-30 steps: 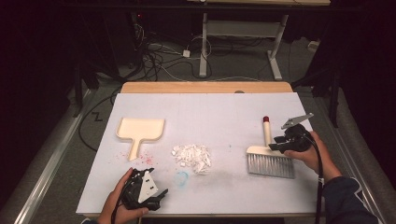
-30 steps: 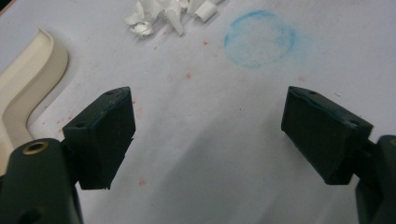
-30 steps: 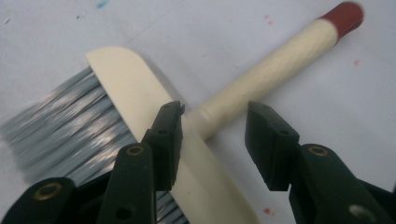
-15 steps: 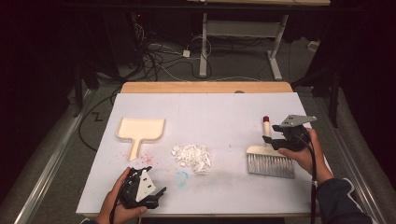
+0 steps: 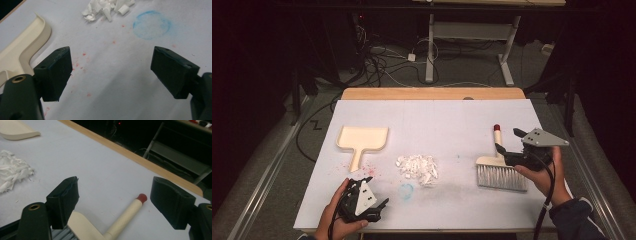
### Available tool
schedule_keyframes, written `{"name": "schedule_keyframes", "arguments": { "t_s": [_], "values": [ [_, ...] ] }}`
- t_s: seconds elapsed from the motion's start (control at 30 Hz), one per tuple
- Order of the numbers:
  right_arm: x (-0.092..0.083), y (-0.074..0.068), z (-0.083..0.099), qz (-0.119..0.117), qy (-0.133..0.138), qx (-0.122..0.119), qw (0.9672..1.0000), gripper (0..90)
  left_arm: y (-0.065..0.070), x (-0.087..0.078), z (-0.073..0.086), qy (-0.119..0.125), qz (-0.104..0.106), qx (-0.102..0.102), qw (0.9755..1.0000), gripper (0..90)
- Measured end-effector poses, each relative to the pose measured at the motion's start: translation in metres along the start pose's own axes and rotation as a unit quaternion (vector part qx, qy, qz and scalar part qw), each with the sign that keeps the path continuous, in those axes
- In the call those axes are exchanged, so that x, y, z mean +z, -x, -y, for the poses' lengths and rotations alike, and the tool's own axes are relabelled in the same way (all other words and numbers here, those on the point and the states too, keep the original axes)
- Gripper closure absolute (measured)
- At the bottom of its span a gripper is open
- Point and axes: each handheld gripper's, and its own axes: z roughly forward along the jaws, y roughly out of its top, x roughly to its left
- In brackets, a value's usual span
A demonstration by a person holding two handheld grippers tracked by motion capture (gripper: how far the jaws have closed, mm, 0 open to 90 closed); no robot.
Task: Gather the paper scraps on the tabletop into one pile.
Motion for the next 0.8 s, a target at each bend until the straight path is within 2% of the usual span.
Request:
{"name": "schedule_keyframes", "arguments": {
  "t_s": [0.07,0.17,0.23,0.37,0.57,0.67,0.8],
  "values": [
    [-0.004,-0.005,0.0,0.004,0.008,-0.007,0.9999,23.0,0.0,0.0,0.0,0.0,-0.001,0.0,1.0,16.4],
    [-0.011,-0.013,0.0,-0.003,0.024,-0.013,0.9996,22.9,0.0,0.0,0.0,0.001,-0.001,-0.001,1.0,16.4],
    [-0.014,-0.017,0.001,0.002,0.022,-0.019,0.9996,22.7,0.0,0.0,0.0,0.001,-0.001,-0.001,1.0,16.4],
    [-0.022,-0.024,0.007,-0.002,0.03,-0.02,0.9993,22.8,0.001,0.0,-0.001,0.003,-0.001,0.0,1.0,16.4],
    [-0.033,-0.031,0.018,0.005,0.043,-0.026,0.9987,23.0,0.0,0.0,-0.001,0.003,-0.003,-0.002,1.0,16.4],
    [-0.037,-0.032,0.024,0.004,0.04,-0.022,0.999,22.7,0.001,0.0,-0.002,0.003,-0.002,-0.002,1.0,16.4],
    [-0.043,-0.036,0.035,0.007,0.035,-0.031,0.9989,22.7,0.001,0.001,-0.003,0.005,-0.003,-0.001,1.0,16.4]
  ]
}}
